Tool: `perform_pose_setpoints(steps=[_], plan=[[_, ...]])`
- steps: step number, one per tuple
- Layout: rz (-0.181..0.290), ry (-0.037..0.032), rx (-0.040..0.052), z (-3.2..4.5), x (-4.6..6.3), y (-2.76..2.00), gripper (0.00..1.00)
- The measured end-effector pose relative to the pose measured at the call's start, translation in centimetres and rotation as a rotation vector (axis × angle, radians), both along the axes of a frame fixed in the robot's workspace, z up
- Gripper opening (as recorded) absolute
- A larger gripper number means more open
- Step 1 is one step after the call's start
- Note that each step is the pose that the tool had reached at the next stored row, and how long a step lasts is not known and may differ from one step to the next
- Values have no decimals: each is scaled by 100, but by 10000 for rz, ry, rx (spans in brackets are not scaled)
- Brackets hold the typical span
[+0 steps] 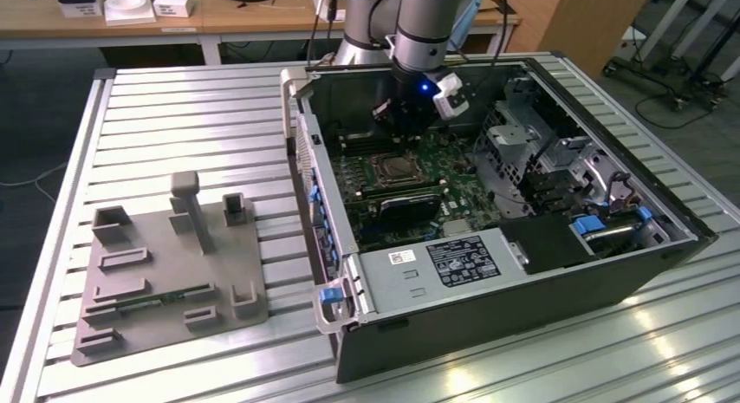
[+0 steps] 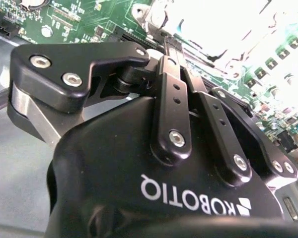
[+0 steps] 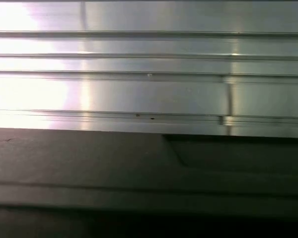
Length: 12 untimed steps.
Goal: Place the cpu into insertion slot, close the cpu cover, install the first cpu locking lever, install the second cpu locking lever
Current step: 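Install the first cpu locking lever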
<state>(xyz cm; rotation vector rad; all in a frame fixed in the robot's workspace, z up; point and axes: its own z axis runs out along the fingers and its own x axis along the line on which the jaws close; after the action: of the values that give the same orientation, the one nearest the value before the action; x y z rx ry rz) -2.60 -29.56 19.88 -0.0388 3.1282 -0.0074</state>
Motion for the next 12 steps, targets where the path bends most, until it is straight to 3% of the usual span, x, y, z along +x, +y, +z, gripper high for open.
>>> perform_pose_setpoints(steps=[6,12], plan=[[0,10,-47,-25,0,0,10],[1,5,-37,48,1,1,10]])
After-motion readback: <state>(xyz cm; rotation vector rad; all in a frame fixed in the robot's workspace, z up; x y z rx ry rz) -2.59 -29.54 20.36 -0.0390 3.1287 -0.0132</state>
